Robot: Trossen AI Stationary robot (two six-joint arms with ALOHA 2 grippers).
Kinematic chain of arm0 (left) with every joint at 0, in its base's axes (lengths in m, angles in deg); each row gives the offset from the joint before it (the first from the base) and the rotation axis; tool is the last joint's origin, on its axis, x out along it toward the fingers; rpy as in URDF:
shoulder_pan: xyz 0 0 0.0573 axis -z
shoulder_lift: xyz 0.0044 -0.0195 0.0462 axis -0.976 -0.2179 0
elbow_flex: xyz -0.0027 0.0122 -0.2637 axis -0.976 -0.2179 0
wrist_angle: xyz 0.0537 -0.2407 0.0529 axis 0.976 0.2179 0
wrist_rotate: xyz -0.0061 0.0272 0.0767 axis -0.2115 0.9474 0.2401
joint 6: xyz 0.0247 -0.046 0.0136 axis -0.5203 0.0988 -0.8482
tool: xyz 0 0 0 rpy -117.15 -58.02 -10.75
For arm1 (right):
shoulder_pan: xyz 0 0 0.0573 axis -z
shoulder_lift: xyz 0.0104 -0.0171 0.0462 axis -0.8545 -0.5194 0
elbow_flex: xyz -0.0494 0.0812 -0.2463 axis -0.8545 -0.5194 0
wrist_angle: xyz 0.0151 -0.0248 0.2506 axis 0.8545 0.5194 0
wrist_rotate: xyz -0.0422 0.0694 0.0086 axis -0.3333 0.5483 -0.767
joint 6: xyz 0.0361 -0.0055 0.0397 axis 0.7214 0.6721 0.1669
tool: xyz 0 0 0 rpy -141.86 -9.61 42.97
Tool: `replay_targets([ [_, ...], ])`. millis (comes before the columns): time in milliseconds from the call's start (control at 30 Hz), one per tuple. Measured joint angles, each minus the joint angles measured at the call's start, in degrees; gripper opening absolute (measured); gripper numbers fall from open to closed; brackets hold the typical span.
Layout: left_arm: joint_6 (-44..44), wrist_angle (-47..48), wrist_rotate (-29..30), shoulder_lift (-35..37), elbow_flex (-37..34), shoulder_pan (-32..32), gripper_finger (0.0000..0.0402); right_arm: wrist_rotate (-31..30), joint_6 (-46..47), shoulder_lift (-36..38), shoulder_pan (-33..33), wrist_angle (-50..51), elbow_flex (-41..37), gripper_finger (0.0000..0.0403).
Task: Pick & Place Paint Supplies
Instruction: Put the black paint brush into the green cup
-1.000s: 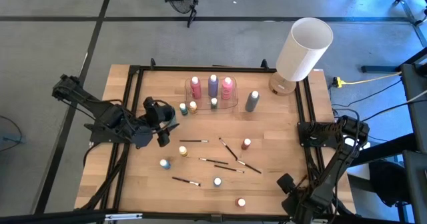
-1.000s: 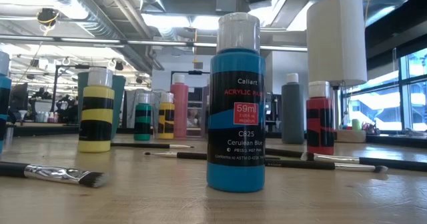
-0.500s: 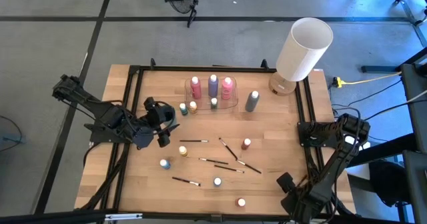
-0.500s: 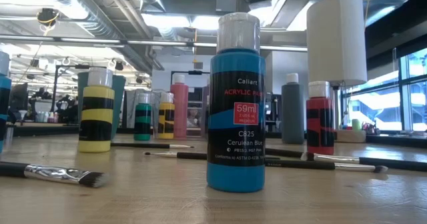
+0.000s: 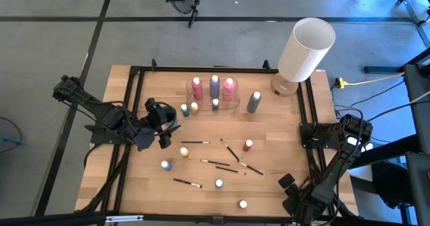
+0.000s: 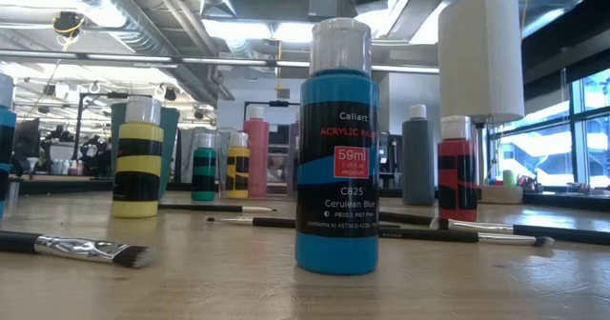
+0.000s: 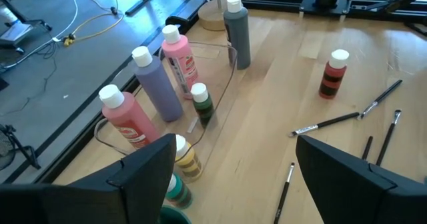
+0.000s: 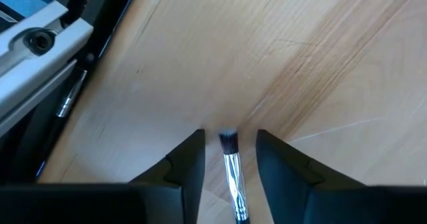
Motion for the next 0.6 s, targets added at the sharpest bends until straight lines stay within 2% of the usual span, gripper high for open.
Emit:
replay_targets([
  [600, 0.0, 0.0, -0.1, 0.0, 0.0, 0.0, 0.0306, -0.4, 2.4, 0.0, 0.1, -0.1, 0.0, 0.0024],
])
